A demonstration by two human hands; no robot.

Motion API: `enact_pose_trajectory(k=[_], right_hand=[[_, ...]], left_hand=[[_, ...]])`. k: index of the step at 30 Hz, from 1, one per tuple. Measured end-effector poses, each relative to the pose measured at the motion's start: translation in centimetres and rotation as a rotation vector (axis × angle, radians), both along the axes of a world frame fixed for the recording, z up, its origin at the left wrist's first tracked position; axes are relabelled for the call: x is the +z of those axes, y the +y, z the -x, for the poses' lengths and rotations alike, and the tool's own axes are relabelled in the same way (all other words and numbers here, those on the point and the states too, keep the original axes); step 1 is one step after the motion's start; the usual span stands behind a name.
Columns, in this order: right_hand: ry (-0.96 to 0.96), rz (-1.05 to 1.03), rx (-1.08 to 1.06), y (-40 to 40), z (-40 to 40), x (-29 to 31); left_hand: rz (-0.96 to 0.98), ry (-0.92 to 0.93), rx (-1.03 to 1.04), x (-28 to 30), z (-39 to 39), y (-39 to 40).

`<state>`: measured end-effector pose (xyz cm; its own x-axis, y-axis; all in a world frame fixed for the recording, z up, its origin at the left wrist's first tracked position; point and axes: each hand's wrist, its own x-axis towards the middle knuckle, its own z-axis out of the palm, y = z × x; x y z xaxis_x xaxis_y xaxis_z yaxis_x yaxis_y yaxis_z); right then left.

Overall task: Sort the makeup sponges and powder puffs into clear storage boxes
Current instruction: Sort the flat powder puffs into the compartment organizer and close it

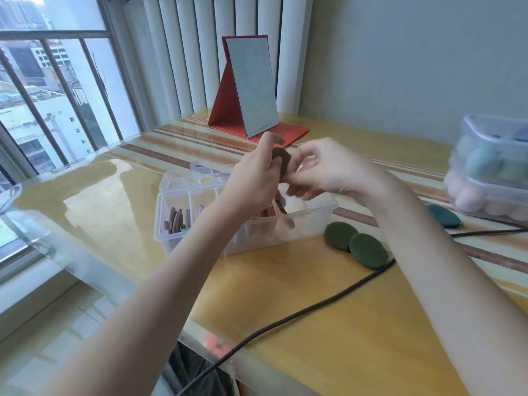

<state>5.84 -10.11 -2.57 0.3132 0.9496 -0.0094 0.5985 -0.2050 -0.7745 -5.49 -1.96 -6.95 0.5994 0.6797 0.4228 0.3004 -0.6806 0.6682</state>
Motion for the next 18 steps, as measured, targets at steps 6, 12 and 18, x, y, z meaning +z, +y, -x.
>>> enact_pose_trajectory(k=[6, 12, 18], right_hand=[[-0.098, -0.105, -0.102, 0.9, -0.8, -1.3], [0.038, -0.07, -0.062, 0.5, -1.4, -1.1], [-0.079, -0.104, -0.076, -0.2, -1.1, 0.4]], left_hand=[[-0.006, 0.049, -0.075, -0.2, -0.4, -0.4], [0.001, 0.032, -0.111, -0.3, -0.3, -0.1], [0.019, 0.052, -0.048, -0.2, -0.5, -0.4]])
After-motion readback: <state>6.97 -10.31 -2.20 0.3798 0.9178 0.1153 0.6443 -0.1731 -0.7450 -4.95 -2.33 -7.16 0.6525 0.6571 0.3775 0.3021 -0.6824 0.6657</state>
